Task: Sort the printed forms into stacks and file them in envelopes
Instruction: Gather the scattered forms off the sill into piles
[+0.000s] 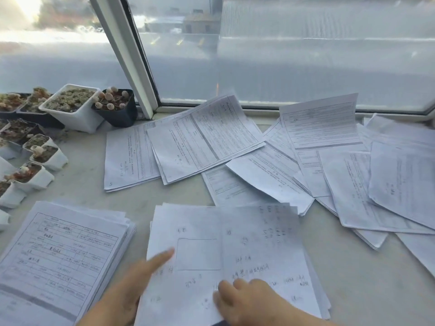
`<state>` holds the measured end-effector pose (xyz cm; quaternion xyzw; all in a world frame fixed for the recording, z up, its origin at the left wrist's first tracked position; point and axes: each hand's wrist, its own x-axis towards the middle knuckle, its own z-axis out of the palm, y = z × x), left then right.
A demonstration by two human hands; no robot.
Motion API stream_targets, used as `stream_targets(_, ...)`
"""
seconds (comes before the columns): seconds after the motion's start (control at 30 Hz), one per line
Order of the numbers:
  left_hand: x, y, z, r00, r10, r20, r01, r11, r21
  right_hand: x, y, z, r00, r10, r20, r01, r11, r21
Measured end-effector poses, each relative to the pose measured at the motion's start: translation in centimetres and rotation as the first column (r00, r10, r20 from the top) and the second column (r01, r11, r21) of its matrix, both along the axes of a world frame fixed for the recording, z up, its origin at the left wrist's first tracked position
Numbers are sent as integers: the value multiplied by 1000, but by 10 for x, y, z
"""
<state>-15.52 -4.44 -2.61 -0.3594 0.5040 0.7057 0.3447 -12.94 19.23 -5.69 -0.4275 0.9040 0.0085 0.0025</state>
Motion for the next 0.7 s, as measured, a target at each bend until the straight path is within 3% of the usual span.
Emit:
stream_targets(0.1,5,-2,-1,995,-99,-26,95,987,-129,3,7,-2,997,-51,-54,47,996,-73)
stream_targets(0.23,10,-3,-2,996,-54,-68,48,996,-81,2,23,-1,998,39,-56,-45,991,-123)
stream_targets(0.33,19,1,-4,994,-47,-95,42,998,-54,-10,35,15,992,101,-78,-120,947,-297)
stream_targets(0.37,21,2,-4,992,-56,-112,52,998,-32,-21,43,21,996,62,-60,-82,907,-413)
stream_targets(0.43,25,-2,-8,990,-42,-131,44,999,9,-50,72,32,981,-191,34,173,786,-594)
stream_targets(0.47,27,-6,-10,991,-35,-131,39,999,31,-66,90,36,931,-354,90,338,740,-582)
stream_targets(0.53,28,-10,-12,990,-15,-142,20,999,35,-94,127,37,823,-549,148,568,783,-252)
stream_targets(0.6,30,-10,-12,987,-13,-163,11,1000,-13,-108,145,22,800,-573,178,578,815,25)
stream_targets(0.7,32,-7,-10,985,-23,-169,13,998,-63,-127,154,0,754,-598,272,625,781,-17)
